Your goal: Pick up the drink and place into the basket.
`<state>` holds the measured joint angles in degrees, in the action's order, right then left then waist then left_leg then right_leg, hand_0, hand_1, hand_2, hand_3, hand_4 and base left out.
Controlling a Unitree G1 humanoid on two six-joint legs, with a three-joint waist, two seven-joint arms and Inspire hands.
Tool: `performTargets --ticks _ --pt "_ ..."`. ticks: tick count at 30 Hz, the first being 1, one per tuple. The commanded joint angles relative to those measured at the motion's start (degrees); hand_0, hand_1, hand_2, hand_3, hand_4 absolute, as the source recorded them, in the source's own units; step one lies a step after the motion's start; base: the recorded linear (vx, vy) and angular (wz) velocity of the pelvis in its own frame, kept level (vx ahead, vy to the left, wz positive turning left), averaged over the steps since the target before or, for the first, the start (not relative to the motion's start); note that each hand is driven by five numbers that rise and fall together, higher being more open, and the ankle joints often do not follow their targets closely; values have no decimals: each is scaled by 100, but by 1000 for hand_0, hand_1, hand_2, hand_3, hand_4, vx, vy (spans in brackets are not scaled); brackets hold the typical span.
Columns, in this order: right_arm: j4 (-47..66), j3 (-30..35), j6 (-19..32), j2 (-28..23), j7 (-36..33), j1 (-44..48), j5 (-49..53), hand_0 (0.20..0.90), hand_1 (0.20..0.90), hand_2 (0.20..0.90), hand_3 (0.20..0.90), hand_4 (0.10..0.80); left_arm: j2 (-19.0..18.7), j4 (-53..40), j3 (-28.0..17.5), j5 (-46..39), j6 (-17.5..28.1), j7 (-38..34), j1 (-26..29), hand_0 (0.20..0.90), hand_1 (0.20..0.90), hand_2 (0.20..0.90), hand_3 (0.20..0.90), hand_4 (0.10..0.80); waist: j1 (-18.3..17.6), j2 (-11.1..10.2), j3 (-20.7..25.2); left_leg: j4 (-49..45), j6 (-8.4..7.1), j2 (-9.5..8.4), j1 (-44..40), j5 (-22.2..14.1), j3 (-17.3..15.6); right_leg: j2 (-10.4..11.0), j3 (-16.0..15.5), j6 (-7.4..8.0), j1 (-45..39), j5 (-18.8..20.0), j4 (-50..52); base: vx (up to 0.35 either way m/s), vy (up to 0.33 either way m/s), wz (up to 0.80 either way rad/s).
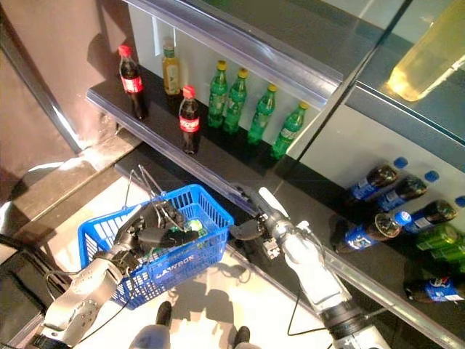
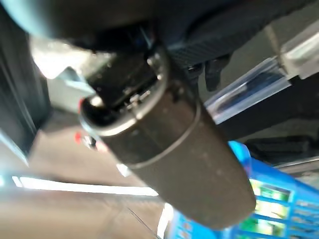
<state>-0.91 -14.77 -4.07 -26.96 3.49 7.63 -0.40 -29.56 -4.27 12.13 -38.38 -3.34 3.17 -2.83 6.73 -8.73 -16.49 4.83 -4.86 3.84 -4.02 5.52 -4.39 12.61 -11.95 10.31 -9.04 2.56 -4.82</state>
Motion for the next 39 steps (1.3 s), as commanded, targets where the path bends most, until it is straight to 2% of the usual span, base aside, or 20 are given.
performTargets --ticks 1,7,21,24,27,32,33,34,36,38,39 --pt "512 550 1197 -4 -417 -239 523 900 900 900 900 800 579 -914 -851 -52 2185 334 927 300 300 300 200 100 -145 348 1129 -7 270 -30 -501 -773 -260 -73 -122 19 214 274 10 -15 68 -15" --pt "226 1141 1625 305 -487 -748 788 900 900 900 900 800 659 -472 -1190 -128 2349 22 666 300 300 300 200 100 -422 442 1196 7 278 -76 -538 -807 -379 -37 22 34 282 287 -2 -12 54 -19" --pt "-1449 1905 1728 922 -858 -1260 1770 900 900 900 900 800 778 1043 -1560 488 2454 -415 273 300 300 300 200 100 -841 536 1310 17 302 -126 -563 -878 -592 -76 387 10 355 303 -7 0 17 -19" --pt "-2403 2054 1907 909 -1066 -1279 2076 900 900 900 900 800 749 1722 -1595 691 2512 -439 225 300 300 300 200 100 -880 538 1298 17 312 -134 -574 -902 -661 -100 475 -8 373 295 2 -17 -9 -22" --pt "-2864 2110 1848 914 -1148 -1310 2363 900 900 900 900 800 719 2191 -1596 783 2535 -337 170 300 300 300 200 100 -887 551 1284 17 329 -151 -577 -911 -675 -112 522 -16 386 296 15 -15 -6 -21" --pt "-4240 2334 1774 1003 -745 -1314 3073 900 900 900 900 800 749 3350 -1464 1045 2692 -233 111 300 300 300 200 100 -901 582 1267 -1 361 -168 -592 -934 -780 -124 562 -17 415 293 55 -16 15 -25" --pt "-4333 2347 1773 1004 -724 -1309 3117 900 900 900 900 800 754 3426 -1457 1058 2721 -238 108 300 300 300 200 100 -899 585 1265 -1 364 -170 -597 -939 -784 -125 568 -18 414 292 57 1 30 -24" --pt "-4902 2449 1808 1029 -601 -1286 3177 900 900 900 900 800 818 3931 -1432 1167 2794 -213 86 300 300 300 200 100 -894 598 1269 -2 384 -181 -606 -955 -801 -128 594 -19 410 287 57 3 30 -20" --pt "-5135 2487 1782 1025 -555 -1271 3178 900 900 900 900 800 837 4130 -1423 1211 2790 -223 83 300 300 300 200 100 -891 607 1269 -3 396 -186 -612 -964 -813 -129 614 -20 408 284 58 -1 26 -33" --pt "-5907 2528 1805 1023 -303 -1225 3018 900 900 900 900 800 952 5005 -1467 1257 2826 -165 141 300 300 300 200 100 -906 636 1288 -11 419 -198 -619 -975 -859 -130 669 -18 413 283 71 -6 34 -17" --pt "-5965 2526 1809 1016 -293 -1214 2999 900 900 900 900 800 956 5068 -1475 1248 2790 -155 157 300 300 300 200 100 -906 639 1288 -13 420 -198 -621 -976 -866 -129 674 -18 415 284 73 5 35 -3"
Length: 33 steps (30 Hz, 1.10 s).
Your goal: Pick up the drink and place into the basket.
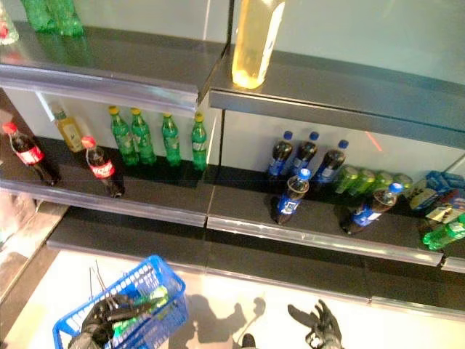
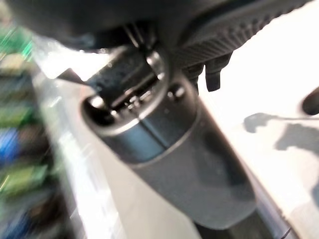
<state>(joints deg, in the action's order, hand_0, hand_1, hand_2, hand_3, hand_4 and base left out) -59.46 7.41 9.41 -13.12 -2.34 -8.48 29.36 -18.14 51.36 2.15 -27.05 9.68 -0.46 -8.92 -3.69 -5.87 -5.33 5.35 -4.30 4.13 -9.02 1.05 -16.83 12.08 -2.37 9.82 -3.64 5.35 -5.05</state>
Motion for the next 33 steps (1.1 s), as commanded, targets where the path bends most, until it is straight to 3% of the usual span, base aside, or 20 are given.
performTargets --ticks 1,10,17,18,19,21,23,26,27,30,32,33 --pt "-482 312 295 -372 401 418 78 900 900 900 900 800 -142 -26 -484 226 1513 124 812 300 300 300 200 100 113 362 191 -74 374 -235 -128 -537 348 -76 -251 40 -124 1 107 0 0 0" --pt "-1339 53 -11 -410 666 468 -529 900 900 900 900 800 -87 1636 -288 959 953 528 741 300 300 300 200 100 -2 435 199 -149 460 -314 -142 -594 212 -62 -95 59 -15 -8 232 11 33 -11" --pt "-1345 14 64 -397 698 482 -349 900 900 900 900 800 -27 1685 56 1156 974 737 644 300 300 300 200 100 -169 504 33 -145 588 -441 -125 -683 158 -6 201 138 388 128 516 13 87 -27" --pt "-1367 14 80 -383 744 474 -413 900 900 900 900 800 -53 1627 76 1129 981 704 635 300 300 300 200 100 -170 484 1 -128 588 -474 -133 -694 131 -61 68 168 480 173 531 8 -31 -22" --pt "-1359 -21 57 -370 775 478 -478 900 900 900 900 800 -79 1556 40 1157 1000 677 593 300 300 300 200 100 -117 454 -37 -111 563 -500 -181 -737 25 -16 -300 237 567 304 603 -11 -72 -36" --pt "-1271 -138 -74 -334 808 541 -655 900 900 900 900 800 -143 1286 -176 1096 921 624 460 300 300 300 200 100 91 397 -94 -35 489 -497 -264 -738 -443 179 -1330 365 736 629 841 -25 -102 -103" --pt "-1232 -168 -234 -358 806 622 -737 900 900 900 900 800 -225 1070 -320 1047 831 721 400 300 300 300 200 100 254 445 -103 -35 505 -451 -353 -867 -683 226 -1964 432 732 549 1221 62 -85 -170" --pt "-1271 -219 -351 -406 747 746 -576 900 900 900 900 800 -266 926 -197 1037 732 723 480 300 300 300 200 100 285 490 -93 -68 591 -389 -364 -826 -852 104 -2163 226 755 173 1487 65 -128 -108" --pt "-1323 -227 -336 -398 718 772 -528 900 900 900 900 800 -240 947 -121 1104 712 678 555 300 300 300 200 100 271 499 -60 -105 593 -356 -345 -776 -871 -80 -2133 57 666 -67 1320 76 -206 -92" --pt "-1411 -257 -244 -383 727 802 -386 900 900 900 900 800 -192 1039 23 1133 712 618 636 300 300 300 200 100 186 479 -28 -414 558 -255 -270 -827 -815 -317 -1893 -156 539 -241 1092 134 -246 -35" --pt "-1416 -308 -176 -361 728 804 -493 900 900 900 900 800 -109 1154 82 1158 749 601 717 300 300 300 200 100 49 459 30 -999 425 -50 -138 -866 -888 -511 -1597 -372 283 -330 786 200 -305 -71" --pt "-1401 -321 -159 -354 697 789 -501 900 900 900 900 800 -68 1161 96 1122 746 595 753 300 300 300 200 100 2 458 39 -1370 296 82 -41 -720 -900 -584 -1513 -455 191 -362 688 141 -253 -109"
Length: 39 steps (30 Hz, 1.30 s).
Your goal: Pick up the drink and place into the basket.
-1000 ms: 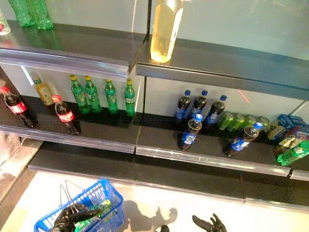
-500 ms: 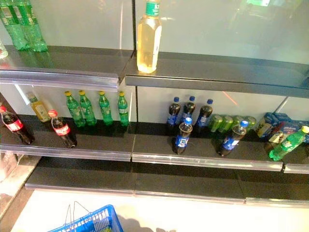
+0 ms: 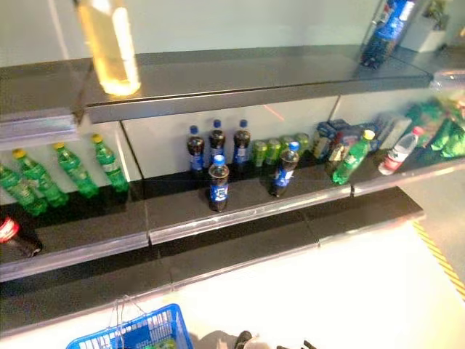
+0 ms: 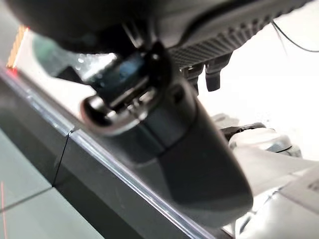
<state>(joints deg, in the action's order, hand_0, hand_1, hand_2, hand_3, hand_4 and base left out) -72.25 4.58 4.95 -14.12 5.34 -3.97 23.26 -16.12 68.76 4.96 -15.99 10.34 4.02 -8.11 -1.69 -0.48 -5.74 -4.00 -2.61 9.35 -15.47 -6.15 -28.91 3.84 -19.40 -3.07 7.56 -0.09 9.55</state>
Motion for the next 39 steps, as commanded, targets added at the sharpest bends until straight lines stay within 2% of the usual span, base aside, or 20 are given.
performTargets --ticks 1,2,3,4,5,7,8,9,10,11,13,15,16,17,20,21,22,24,36,39 --pt "-104 -46 304 -247 -80 326 54 900 900 900 900 800 -232 -583 -185 -51 661 127 705 300 300 300 200 100 -212 -81 81 -806 -31 -294 722 201 329 183 244 761 -1008 154 -841 82 -177 -93" --pt "-99 -46 308 -246 -80 323 36 900 900 900 900 800 -225 -583 -183 -47 660 130 713 300 300 300 200 100 -209 -77 81 -900 -79 -247 761 232 338 159 252 736 -1023 151 -860 72 -174 -69" --pt "-71 -57 347 -250 -77 315 -4 900 900 900 900 800 -184 -592 -168 -91 680 144 759 300 300 300 200 100 -225 -86 74 -1415 -278 -54 923 497 432 108 307 633 -1100 121 -930 -22 -144 -78" --pt "-63 -61 353 -251 -77 321 0 900 900 900 900 800 -180 -594 -171 -116 685 138 768 300 300 300 200 100 -231 -131 68 -1444 -222 -47 985 646 332 144 253 569 -1038 211 -929 13 -219 -83" --pt "-18 -91 385 -279 -84 335 42 900 900 900 900 800 -135 -607 -137 -135 742 148 797 300 300 300 200 100 -237 -189 48 -2099 -334 82 1192 849 596 129 391 443 -1076 184 -958 2 -190 -104" --pt "80 -173 470 -361 -125 377 67 900 900 900 900 800 -81 -661 -106 -102 791 129 791 300 300 300 200 100 -205 -260 -6 -3062 -282 37 1689 847 1234 131 724 318 -1109 167 -927 105 -185 -89" --pt "128 -246 501 -402 -102 403 -9 900 900 900 900 800 -61 -705 -91 -136 773 58 758 300 300 300 200 100 -143 -264 -51 -3208 -103 -237 1959 656 1612 124 1007 332 -1133 161 -879 79 -75 -58" --pt "128 -246 501 -402 -102 403 -9 900 900 900 900 800 -61 -705 -91 -136 773 58 758 300 300 300 200 100 -143 -264 -51 -3208 -103 -237 1959 656 1612 124 1007 332 -1133 161 -879 129 21 -130" --pt "172 -306 526 -426 -96 443 -37 900 900 900 900 800 -43 -754 -99 -128 781 49 695 300 300 300 200 100 -51 -228 -108 -2997 55 -556 2089 500 1892 79 1303 382 -1180 140 -845 82 21 -129" --pt "172 -306 526 -423 -96 446 -37 900 900 900 900 800 -46 -754 -101 -128 781 48 696 300 300 300 200 100 -52 -250 -91 -2961 60 -579 2096 533 1884 100 1307 384 -1158 148 -846 191 93 -159" --pt "231 -386 533 -424 -120 492 -171 900 900 900 900 800 -82 -822 -123 -200 785 65 583 300 300 300 200 100 14 -108 -147 -1467 93 -722 1804 583 2164 -102 1776 494 -1277 50 -871 251 181 -104" --pt "264 -482 518 -426 -178 519 -208 900 900 900 900 800 -27 -830 -125 -225 823 48 476 300 300 300 200 100 209 69 -170 -222 43 -1136 1894 766 2840 -314 2171 542 -1393 9 -956 318 181 -99" --pt "282 -505 506 -426 -199 516 -241 900 900 900 900 800 4 -829 -140 -209 849 54 422 300 300 300 200 100 299 108 -217 -61 33 -1258 1965 852 3014 -370 2325 542 -1493 -33 -976 283 132 -115" --pt "301 -513 499 -428 -222 500 -229 900 900 900 900 800 14 -827 -156 -189 875 92 393 300 300 300 200 100 353 138 -259 -73 19 -1330 2063 918 3063 -405 2419 533 -1558 -81 -954 173 88 -149" --pt "302 -514 509 -426 -237 495 -230 900 900 900 900 800 8 -821 -169 -197 877 118 395 300 300 300 200 100 362 138 -277 -114 40 -1352 2089 903 3040 -402 2455 527 -1583 -115 -937 86 86 -107" --pt "236 -496 612 -409 -259 443 -213 900 900 900 900 800 -29 -740 -205 -240 837 229 519 300 300 300 200 100 276 150 -233 14 193 -1384 1881 764 2914 -376 2443 535 -1582 -219 -848 116 149 -44" --pt "236 -496 612 -409 -259 443 -213 900 900 900 900 800 -29 -740 -205 -240 837 229 519 300 300 300 200 100 276 150 -233 14 193 -1384 1881 764 2914 -376 2443 535 -1582 -219 -848 205 222 -73" --pt "183 -441 702 -323 -293 326 -160 900 900 900 900 800 -21 -471 -88 -215 926 198 691 300 300 300 200 100 149 150 -129 316 311 -1390 1454 672 2893 -351 2318 599 -1569 -255 -763 169 112 -45" --pt "-96 -306 689 -268 -162 377 -201 900 900 900 900 800 -136 -69 -2 -232 956 179 859 300 300 300 200 100 121 52 53 647 476 -1348 968 501 2584 -150 1974 762 -1131 -163 -247 86 74 -30" --pt "-99 -288 617 -265 -184 413 -270 900 900 900 900 800 -149 -136 -20 -194 938 138 775 300 300 300 200 100 215 37 -1 762 506 -1344 907 510 2488 -12 1583 910 -860 38 232 48 49 -11"
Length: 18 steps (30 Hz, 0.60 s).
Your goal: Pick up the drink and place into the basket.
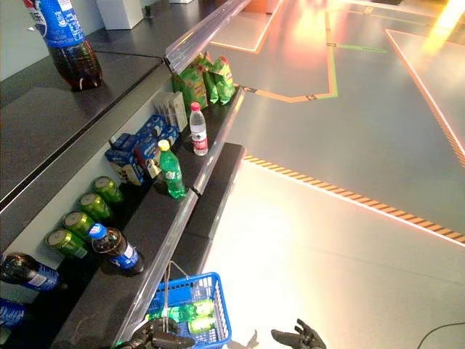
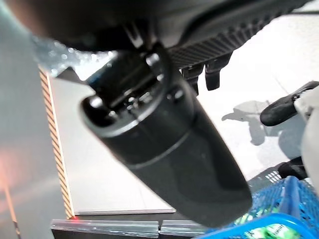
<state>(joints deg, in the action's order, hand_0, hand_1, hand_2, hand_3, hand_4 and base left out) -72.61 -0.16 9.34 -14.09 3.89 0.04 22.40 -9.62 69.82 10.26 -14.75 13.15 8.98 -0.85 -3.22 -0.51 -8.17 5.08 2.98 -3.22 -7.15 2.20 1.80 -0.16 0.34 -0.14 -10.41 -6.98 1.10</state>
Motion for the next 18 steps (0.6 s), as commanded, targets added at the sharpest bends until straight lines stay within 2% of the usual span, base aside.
performTargets --ticks 1,4,7,9,10,11,16,18 --pt "-62 193 174 -269 -22 18 -194 900 900 900 900 800 -813 -258 -553 -316 649 -369 30 300 300 300 200 100 391 39 224 -137 -46 -82 64 -334 -620 437 -495 649 988 768 1150 20 13 -52" --pt "-31 229 134 -249 18 64 -176 900 900 900 900 800 -904 -353 -609 -322 542 -379 3 300 300 300 200 100 449 -4 170 -120 -48 -35 3 -395 -828 656 -770 777 1130 928 1088 38 -23 -51" --pt "-77 291 132 -242 35 71 -112 900 900 900 900 800 -948 -371 -592 -213 467 -334 99 300 300 300 200 100 383 -64 141 -137 -62 -38 -66 -501 -889 758 -719 852 1263 1158 633 102 -85 -26" --pt "-115 293 144 -243 77 82 -117 900 900 900 900 800 -936 -359 -561 -215 458 -388 144 300 300 300 200 100 336 -112 133 -143 -75 -70 -133 -597 -902 881 -700 936 1418 1481 351 163 -104 -11" --pt "-135 271 143 -239 131 117 -83 900 900 900 900 800 -953 -334 -573 -224 475 -381 189 300 300 300 200 100 283 -129 129 -155 -84 -86 -241 -725 -883 954 -712 1007 1639 1775 125 249 -157 -16" --pt "-148 275 145 -242 157 142 -57 900 900 900 900 800 -973 -325 -576 -223 497 -356 193 300 300 300 200 100 272 -123 119 -157 -85 -80 -291 -770 -867 976 -761 1024 1731 1851 90 262 -171 -20" --pt "-107 264 143 -189 156 178 59 900 900 900 900 800 -982 -327 -609 -96 512 -364 139 300 300 300 200 100 263 -114 100 -241 -52 -112 -400 -912 -846 1017 -931 1022 1863 1931 143 161 -114 11" --pt "-124 228 118 -174 148 185 28 900 900 900 900 800 -939 -252 -623 -70 537 -394 106 300 300 300 200 100 228 -79 151 -346 -50 -96 -443 -987 -875 963 -935 967 1733 1736 83 300 -182 22"
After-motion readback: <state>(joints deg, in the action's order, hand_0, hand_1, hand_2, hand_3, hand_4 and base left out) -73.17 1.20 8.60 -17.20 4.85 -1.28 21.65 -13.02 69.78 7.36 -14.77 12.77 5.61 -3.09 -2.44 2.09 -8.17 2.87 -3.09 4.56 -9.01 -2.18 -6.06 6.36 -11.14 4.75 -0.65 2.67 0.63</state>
